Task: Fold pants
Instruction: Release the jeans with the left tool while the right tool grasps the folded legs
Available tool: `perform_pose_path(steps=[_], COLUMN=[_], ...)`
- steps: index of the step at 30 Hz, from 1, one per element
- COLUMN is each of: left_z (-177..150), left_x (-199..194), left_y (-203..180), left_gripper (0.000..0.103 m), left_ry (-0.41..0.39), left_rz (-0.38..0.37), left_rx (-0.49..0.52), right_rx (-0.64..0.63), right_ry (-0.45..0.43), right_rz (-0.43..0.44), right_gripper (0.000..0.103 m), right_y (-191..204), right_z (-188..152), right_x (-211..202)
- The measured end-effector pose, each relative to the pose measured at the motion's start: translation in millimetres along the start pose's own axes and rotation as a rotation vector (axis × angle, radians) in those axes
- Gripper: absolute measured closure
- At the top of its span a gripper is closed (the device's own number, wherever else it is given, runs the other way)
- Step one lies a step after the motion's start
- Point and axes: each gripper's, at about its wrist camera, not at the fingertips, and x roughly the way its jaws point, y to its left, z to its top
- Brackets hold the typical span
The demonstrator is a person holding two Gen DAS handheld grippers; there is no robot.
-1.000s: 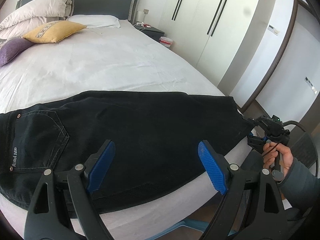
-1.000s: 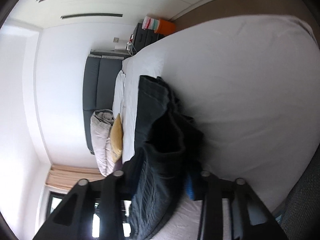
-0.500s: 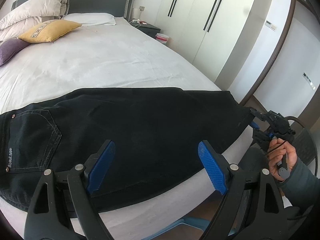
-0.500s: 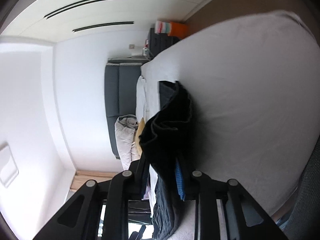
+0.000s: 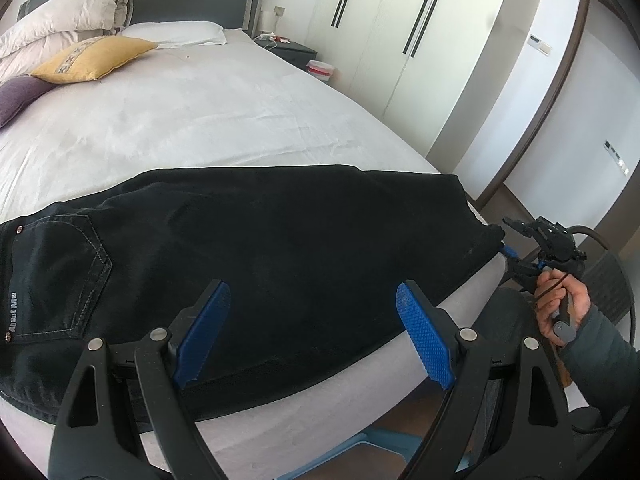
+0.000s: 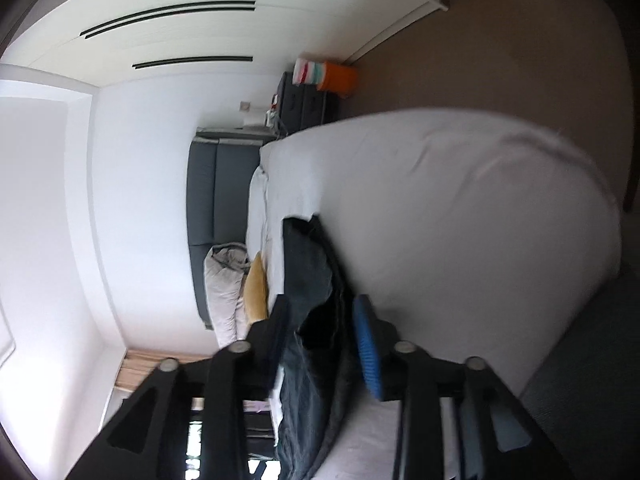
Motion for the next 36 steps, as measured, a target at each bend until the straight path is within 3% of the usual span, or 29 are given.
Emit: perform_pose_path(steps=[2, 11, 15, 18, 20, 22, 25, 27, 29, 32, 36], left_z=[0.1, 0.2, -1.7, -1.0, -1.8, -2.1, -2.0, -1.8, -1.2, -1.4, 4.2], left_x=[1.3, 3.6, 2.6, 2.3, 2.8, 4.3, 4.1, 2.8, 2.3, 4.0, 13.7], left_y=[-2.5, -8.8, -7.5, -8.4, -7.5, -8.4, -9.3, -9.3, -9.1, -7.7, -9.8], left_gripper=[0.018, 0.018, 0.018, 0.018, 0.018, 0.018, 0.018, 0.018, 0.018, 0.018, 0.018], left_ry=[0.004, 0.009, 0.01, 0.008, 0.007, 0.009, 0.011, 0.01, 0.007, 0.007, 0.017], left_rz=[0.0, -0.011, -0.01, -0.007, -0.01, -0.01, -0.015, -0.017, -0.017, -0.016, -0.013], left_rx=[0.009, 0.026, 0.028, 0.026, 0.022, 0.023, 0.025, 0.03, 0.029, 0.025, 0.026], right_rx=[-0.018, 0.01, 0.06, 0.1, 0.05, -0.006, -0.06, -0.081, -0.064, -0.056, -0.11], right_ry=[0.08, 0.233, 0.218, 0.162, 0.166, 0.187, 0.185, 0.186, 0.195, 0.186, 0.154], right_rz=[-0.017, -0.002, 0.029, 0.126, 0.078, 0.027, 0.028, 0.006, -0.024, -0.064, -0.12], right_gripper=[0.05, 0.05, 0.05, 0.049, 0.033, 0.033, 0.034, 0.045, 0.073, 0.084, 0.088], right_y=[-3.6, 5.9, 2.0, 0.2, 5.4, 11.4, 19.5, 21.2, 14.0, 8.7, 17.6], right_z=[3.7, -8.4, -13.5, -16.6, -17.9, -21.3, -22.3, -21.4, -21.6, -21.6, -25.5], right_x=[9.6, 33.5, 30.3, 21.6, 24.2, 34.0, 42.5, 47.1, 48.9, 48.2, 46.1])
